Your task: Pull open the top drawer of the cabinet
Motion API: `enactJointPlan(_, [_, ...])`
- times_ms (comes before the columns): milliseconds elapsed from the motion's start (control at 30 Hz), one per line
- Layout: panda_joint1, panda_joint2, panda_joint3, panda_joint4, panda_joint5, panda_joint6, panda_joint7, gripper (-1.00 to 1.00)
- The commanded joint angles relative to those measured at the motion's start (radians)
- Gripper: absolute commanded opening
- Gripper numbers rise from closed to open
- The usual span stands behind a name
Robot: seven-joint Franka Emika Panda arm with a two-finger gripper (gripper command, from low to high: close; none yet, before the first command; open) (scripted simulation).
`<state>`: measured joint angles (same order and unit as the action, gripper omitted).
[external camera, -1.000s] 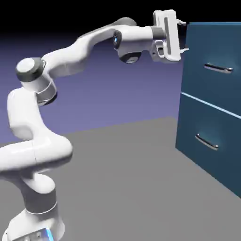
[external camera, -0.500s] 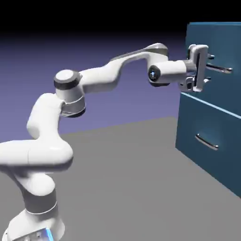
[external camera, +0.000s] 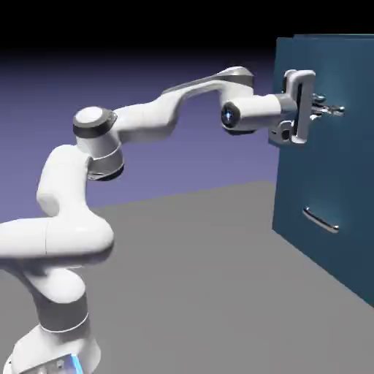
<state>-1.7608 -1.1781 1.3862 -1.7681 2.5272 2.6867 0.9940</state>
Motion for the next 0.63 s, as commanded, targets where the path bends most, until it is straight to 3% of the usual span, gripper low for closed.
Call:
enactJointPlan(0, [0.030, 0.001, -0.014, -0.037, 0.005, -0.008, -0.009, -1.00])
enactJointPlan(467, [0.503, -0.045, -0.249, -0.528, -0.054, -0.060, -0.066, -1.00])
enactJointPlan(500, [0.503, -0.045, -0.249, -0.528, -0.054, -0.060, -0.066, 1.00])
enactJointPlan(600, [0.575, -0.062, -0.284, -0.589, -0.078, -0.052, -0.062, 1.00])
